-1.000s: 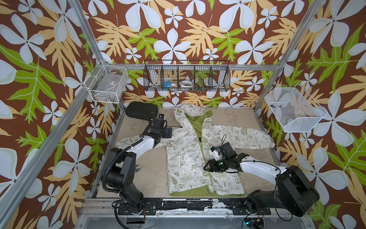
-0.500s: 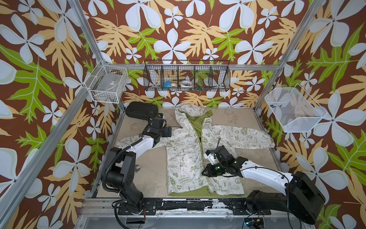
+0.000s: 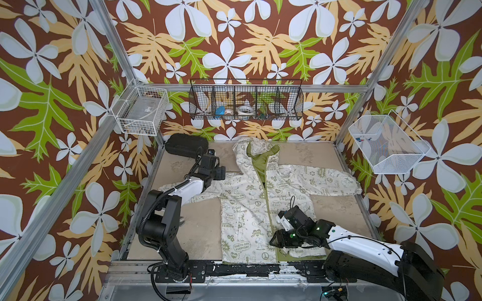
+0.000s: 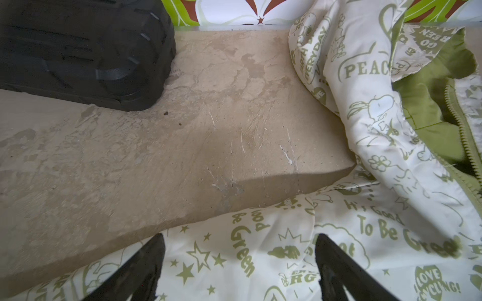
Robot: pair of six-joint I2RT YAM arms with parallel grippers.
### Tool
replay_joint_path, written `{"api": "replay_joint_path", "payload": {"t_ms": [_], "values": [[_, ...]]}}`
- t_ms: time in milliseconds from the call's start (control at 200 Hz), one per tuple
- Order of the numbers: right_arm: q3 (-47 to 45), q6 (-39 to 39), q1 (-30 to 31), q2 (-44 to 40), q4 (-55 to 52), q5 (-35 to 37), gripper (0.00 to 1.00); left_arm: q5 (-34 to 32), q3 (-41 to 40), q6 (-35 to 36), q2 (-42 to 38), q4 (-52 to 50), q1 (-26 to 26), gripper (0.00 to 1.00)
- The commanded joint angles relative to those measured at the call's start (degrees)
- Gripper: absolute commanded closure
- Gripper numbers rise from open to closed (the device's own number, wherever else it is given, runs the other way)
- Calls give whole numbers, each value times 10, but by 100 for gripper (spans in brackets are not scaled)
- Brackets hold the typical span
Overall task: Unzip the jacket
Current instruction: Smooth out the jacket at the center of the board.
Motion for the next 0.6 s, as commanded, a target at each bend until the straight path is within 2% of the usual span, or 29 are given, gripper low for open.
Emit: {"api": "replay_joint_path", "payload": {"t_ms": [0, 100, 200, 336, 396, 451, 486, 536, 596], "values": [[63, -43, -22, -12, -97, 122, 41, -35, -18, 17, -35, 45, 1, 7], [102, -97, -103, -21, -91, 161, 41, -54, -43, 40, -72, 82, 1, 6], [118, -175, -215, -30, -12, 153, 42, -102, -75, 47, -113, 126, 2, 3], [125, -289, -290, -48, 120, 262, 42, -150, -157, 26, -203, 245, 16, 0], [87, -342, -303, -65, 223, 320, 39, -148, -197, -8, -246, 295, 39, 0], [32, -393, -321, -83, 342, 325, 37, -139, -231, -43, -279, 333, 68, 0], [-7, -412, -332, -92, 416, 338, 31, -135, -254, -64, -296, 350, 88, 0], [-53, -412, -354, -96, 498, 366, 21, -129, -277, -94, -313, 363, 118, 0], [-92, -390, -396, -87, 561, 383, 19, -126, -291, -105, -321, 360, 143, 0]]}}
